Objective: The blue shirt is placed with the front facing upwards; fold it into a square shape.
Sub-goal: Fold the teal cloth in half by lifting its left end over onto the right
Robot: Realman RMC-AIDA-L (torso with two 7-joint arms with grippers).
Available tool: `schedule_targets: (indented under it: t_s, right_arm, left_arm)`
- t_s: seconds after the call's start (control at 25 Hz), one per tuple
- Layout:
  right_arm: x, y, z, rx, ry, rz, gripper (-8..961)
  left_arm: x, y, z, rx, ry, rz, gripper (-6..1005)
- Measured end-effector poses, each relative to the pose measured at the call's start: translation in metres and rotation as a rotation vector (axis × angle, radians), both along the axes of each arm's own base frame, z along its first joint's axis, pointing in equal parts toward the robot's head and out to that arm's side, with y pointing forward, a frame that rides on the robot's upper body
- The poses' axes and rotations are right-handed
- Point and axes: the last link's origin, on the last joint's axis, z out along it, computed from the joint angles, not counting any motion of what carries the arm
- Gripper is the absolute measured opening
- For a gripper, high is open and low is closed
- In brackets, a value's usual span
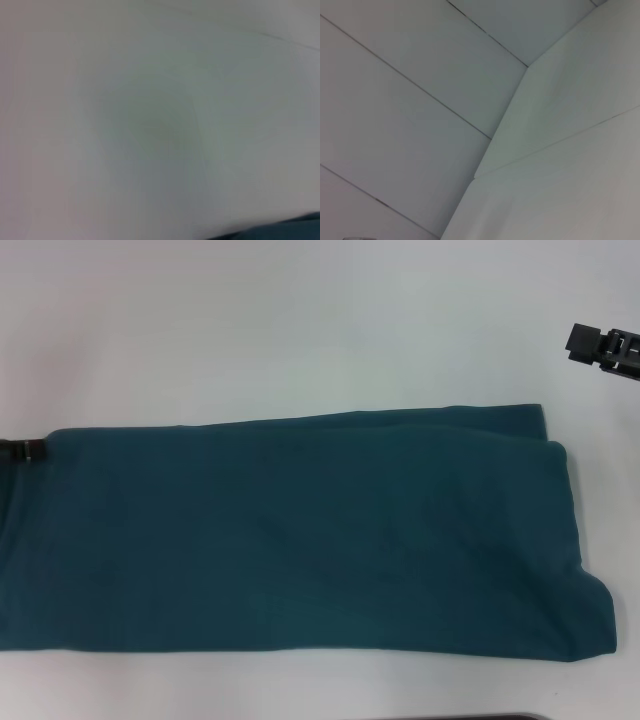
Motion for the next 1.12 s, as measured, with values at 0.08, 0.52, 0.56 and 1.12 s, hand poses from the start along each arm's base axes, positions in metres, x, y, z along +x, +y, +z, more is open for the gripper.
schedule_targets:
  t_s: [0.08,0.52,0.56,1.12]
  right_arm:
    - [0.000,0.000,0.000,0.000,0.000,0.000,607]
    - [0.001,0.000,0.001,0.000,-0.001,-0.001,606]
    - [0.000,-0.001,0.001,0.000,0.000,-0.001,606]
    - [0.000,0.000,0.000,-0.002,0.002,0.000,606]
  left_arm:
    - [0.000,0.000,-0.001,-0.009,0.005,-0.001,930]
    - [0.002,-0.005,0.000,-0.044,-0.005,-0.008,927]
    - [0.002,-0.006,0.000,-0.047,-0.006,-0.009,927]
    - [0.002,0.004,0.008,0.001,0.035,-0.018,924]
